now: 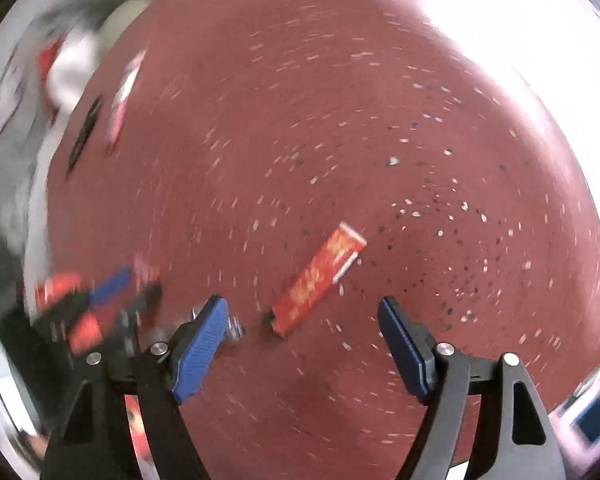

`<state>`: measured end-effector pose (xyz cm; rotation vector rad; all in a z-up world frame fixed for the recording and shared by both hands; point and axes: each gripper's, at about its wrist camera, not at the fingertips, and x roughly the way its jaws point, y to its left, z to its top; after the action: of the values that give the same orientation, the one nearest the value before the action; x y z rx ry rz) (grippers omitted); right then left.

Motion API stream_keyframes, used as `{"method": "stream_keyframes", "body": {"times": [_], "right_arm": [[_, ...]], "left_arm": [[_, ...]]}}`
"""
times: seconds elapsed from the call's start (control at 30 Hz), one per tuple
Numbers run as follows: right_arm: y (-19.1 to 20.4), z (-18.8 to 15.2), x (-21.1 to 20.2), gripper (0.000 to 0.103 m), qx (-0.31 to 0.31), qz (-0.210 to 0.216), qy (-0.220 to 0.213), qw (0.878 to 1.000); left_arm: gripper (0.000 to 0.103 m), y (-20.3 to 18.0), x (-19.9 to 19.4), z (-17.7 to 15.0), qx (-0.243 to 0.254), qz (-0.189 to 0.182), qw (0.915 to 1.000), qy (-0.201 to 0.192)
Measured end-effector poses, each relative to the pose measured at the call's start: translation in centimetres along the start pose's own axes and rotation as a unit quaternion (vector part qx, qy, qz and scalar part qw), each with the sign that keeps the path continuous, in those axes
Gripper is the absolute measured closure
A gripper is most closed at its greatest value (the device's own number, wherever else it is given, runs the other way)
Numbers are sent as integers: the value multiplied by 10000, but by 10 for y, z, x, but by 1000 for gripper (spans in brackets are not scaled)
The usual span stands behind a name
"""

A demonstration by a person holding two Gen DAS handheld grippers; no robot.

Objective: Organize rigid objects

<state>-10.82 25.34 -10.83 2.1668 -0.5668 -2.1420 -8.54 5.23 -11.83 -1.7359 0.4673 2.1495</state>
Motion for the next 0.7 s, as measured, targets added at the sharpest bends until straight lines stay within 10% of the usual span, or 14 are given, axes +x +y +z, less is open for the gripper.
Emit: {"method": "stream_keyframes", "body": {"times": [0.2, 0.3, 0.7], "right_arm": [[59, -7, 29, 31, -1289, -1556, -119, 9793], [77, -19, 27, 83, -2125, -1482, -104, 9658], [22, -21, -25, 83, -1069, 252, 105, 9939]], "left_arm": [[62, -5, 1, 7, 35, 79, 9999, -52], [62, -5, 2, 11, -24, 49, 10000, -20], [64, 29, -20, 6, -1633, -741, 9838, 47]]}}
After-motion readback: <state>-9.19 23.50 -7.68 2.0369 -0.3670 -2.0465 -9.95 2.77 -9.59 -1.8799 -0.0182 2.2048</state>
